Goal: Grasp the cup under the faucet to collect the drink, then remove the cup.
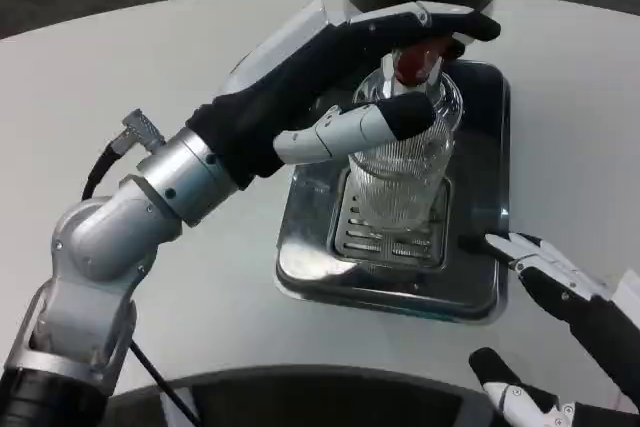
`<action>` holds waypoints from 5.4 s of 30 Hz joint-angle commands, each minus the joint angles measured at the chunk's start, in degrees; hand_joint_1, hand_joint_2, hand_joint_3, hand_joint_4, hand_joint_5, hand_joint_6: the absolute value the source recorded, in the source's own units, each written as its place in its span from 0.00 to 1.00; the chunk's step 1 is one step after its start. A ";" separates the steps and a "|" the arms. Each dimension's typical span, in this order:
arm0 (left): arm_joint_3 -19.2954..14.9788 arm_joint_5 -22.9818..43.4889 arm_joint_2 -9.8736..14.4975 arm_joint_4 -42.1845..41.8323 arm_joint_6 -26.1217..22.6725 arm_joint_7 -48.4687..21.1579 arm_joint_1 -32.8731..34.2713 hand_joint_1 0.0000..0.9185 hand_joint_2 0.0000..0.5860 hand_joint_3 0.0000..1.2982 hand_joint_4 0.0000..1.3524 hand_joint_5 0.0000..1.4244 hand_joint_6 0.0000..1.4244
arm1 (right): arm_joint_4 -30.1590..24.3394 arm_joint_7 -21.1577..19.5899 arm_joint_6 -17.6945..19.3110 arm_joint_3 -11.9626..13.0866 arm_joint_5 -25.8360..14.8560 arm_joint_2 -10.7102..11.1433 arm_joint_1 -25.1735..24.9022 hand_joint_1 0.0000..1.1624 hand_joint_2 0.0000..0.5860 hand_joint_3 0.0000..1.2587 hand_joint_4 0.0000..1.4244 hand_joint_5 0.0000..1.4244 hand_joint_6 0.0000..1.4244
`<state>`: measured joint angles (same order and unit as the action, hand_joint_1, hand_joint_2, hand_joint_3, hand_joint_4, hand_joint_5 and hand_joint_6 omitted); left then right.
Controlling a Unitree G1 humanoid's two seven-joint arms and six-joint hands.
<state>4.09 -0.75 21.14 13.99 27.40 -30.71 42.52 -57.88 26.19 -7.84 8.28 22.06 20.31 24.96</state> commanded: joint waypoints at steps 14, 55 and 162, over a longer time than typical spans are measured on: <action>2.14 -2.80 2.77 -1.53 1.01 0.26 -3.35 0.00 0.08 0.26 0.13 0.18 0.13 | 3.68 -1.83 -2.07 -0.66 -4.77 -2.17 -2.56 0.72 0.68 0.10 0.04 0.00 0.01; 3.68 -6.00 3.62 1.10 3.77 3.02 -2.15 0.00 0.09 0.26 0.14 0.18 0.13 | 39.20 -25.67 9.82 -8.38 -7.26 -13.27 -26.13 0.87 0.24 0.07 0.06 0.08 0.17; 5.11 -9.46 3.78 8.32 8.19 7.00 1.41 0.00 0.10 0.28 0.16 0.19 0.12 | 78.29 -42.79 22.61 -13.51 -6.58 -23.99 -50.43 0.80 0.23 0.02 0.03 0.05 0.09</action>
<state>7.96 -7.64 23.78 20.85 36.74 -22.35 45.49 19.02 -15.95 15.50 -4.80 15.10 -2.85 -24.84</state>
